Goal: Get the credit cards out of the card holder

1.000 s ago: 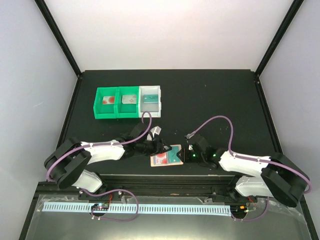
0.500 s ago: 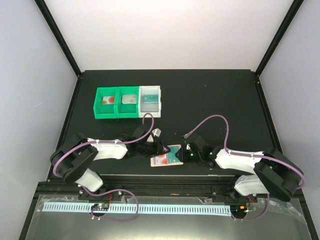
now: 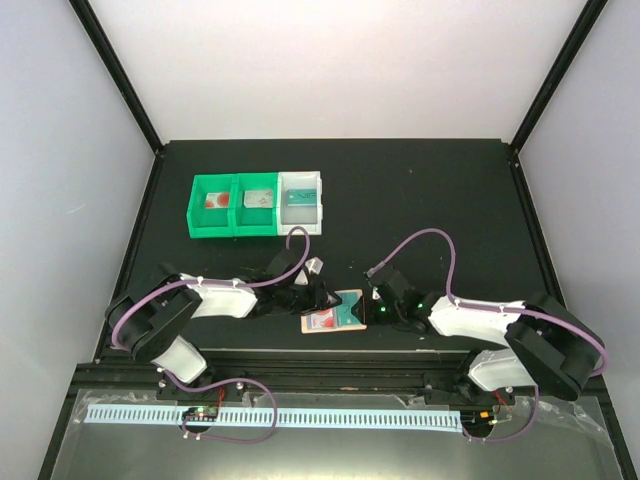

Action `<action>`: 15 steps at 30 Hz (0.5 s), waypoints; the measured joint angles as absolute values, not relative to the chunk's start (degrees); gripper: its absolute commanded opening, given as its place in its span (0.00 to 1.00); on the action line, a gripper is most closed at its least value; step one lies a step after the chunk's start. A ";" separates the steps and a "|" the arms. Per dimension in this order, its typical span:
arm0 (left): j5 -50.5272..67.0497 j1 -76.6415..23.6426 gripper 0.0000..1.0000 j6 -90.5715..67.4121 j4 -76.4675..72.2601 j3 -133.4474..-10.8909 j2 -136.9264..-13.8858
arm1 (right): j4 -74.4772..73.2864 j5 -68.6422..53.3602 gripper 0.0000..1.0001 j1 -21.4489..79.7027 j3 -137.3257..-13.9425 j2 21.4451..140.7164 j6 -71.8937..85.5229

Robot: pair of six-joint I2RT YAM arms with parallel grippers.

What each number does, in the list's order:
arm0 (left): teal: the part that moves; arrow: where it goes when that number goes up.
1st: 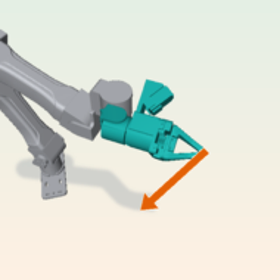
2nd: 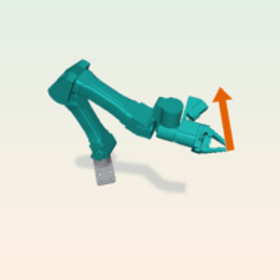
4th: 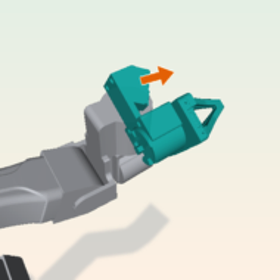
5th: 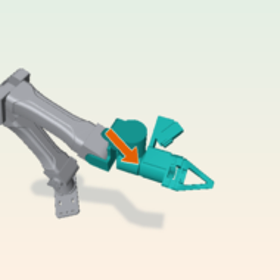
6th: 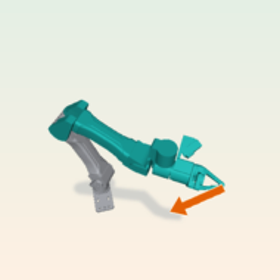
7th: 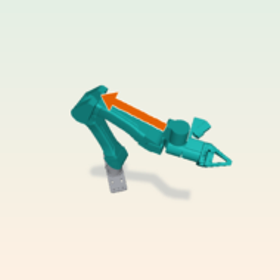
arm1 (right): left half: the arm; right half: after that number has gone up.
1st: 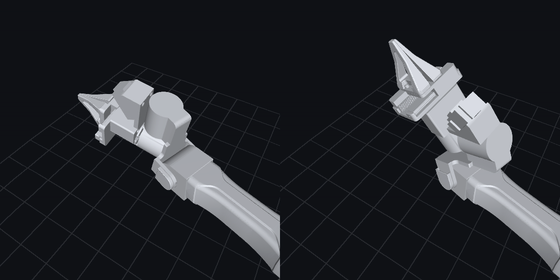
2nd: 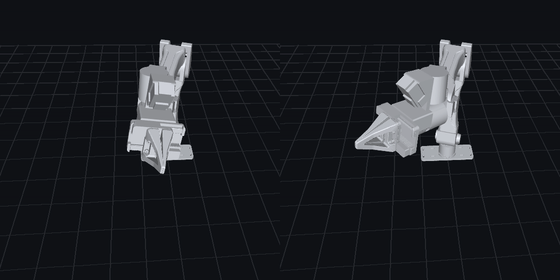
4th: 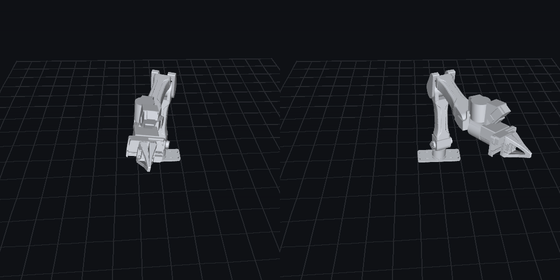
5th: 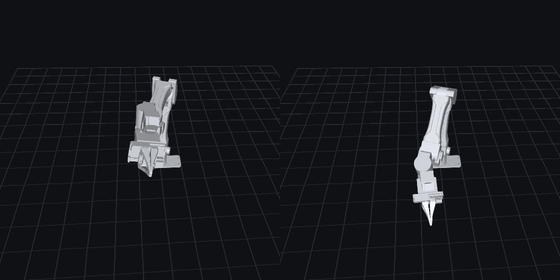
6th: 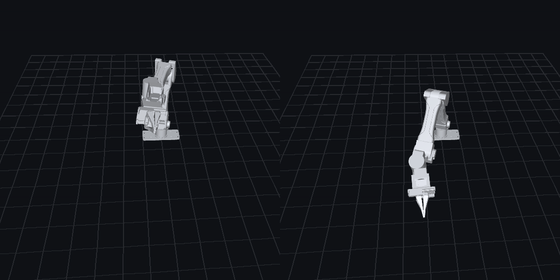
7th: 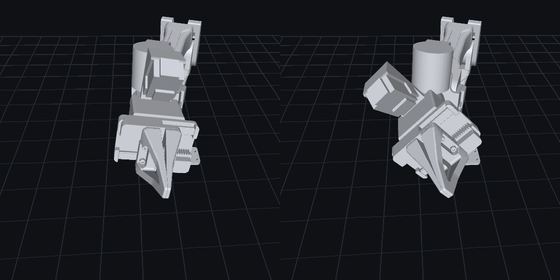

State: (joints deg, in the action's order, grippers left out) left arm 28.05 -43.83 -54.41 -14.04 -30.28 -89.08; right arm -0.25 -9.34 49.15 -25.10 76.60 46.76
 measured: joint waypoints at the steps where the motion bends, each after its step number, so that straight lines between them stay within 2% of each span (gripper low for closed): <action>1: 28.05 -43.83 0.46 -54.41 -14.22 -30.28 -89.19 | -0.49 -9.30 0.18 49.15 -25.10 76.40 46.74; 15: 28.10 -43.83 0.46 -54.41 -15.16 -30.28 -89.80 | -2.50 -9.02 0.14 49.15 -26.06 76.99 46.15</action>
